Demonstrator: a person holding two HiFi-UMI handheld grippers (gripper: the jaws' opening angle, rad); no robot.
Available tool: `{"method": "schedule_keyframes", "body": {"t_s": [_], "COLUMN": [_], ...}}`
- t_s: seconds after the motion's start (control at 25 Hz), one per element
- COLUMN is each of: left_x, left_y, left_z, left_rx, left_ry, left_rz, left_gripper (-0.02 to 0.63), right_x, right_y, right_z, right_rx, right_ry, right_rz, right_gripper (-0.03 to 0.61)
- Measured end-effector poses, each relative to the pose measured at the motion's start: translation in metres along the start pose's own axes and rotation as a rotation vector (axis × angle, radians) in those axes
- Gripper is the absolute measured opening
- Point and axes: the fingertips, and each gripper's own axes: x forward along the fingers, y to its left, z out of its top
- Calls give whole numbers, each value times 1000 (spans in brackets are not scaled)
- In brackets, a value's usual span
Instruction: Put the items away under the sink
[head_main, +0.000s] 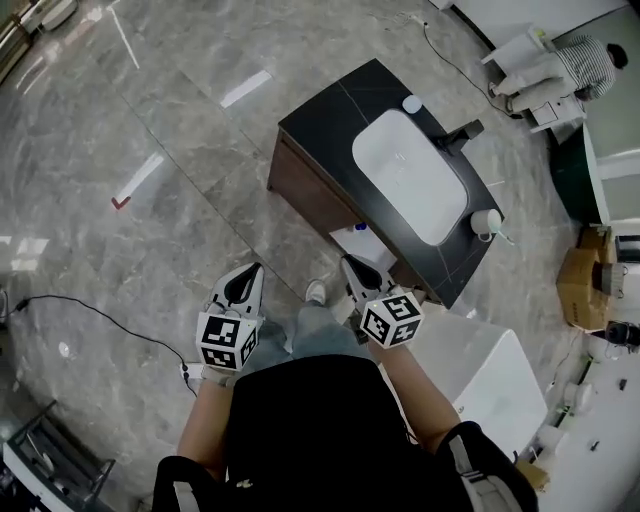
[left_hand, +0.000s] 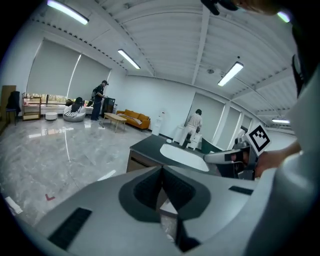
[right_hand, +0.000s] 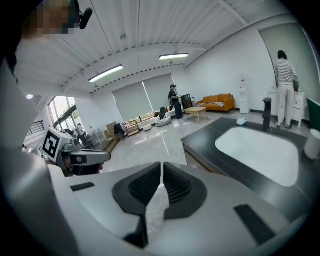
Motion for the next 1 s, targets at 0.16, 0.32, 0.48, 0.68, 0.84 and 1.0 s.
{"method": "schedule_keyframes", "body": {"t_s": [0.16,0.32,0.48,0.68,0.84,1.0], "left_x": [-14,-27,-36,-45,-54,-61], "left_y": [-1,-5,-19,-43,-54,-59], "left_z": [48,88,120,143,157,169], "left_rx": [-11,-30,-5,31,38,60], "left_ry": [-76,-141,-190,-247,-281,-303], "left_rz": [11,17,24,-10,-9,11], "left_gripper": [21,21,21,21,23,23], "right_x": [-14,-27,-44,-62,-72,-76], "right_y": [22,44,56,64,72,78], "right_z": [46,73,100,129,153,167], "right_rx": [-60,-66,-98,-132,-154,-197], "right_ry": [-52,-69,-120,-204,-278,-320], "right_rz": [67,143,192,231,249,265], "right_gripper": [41,41,41,41,41,41]}}
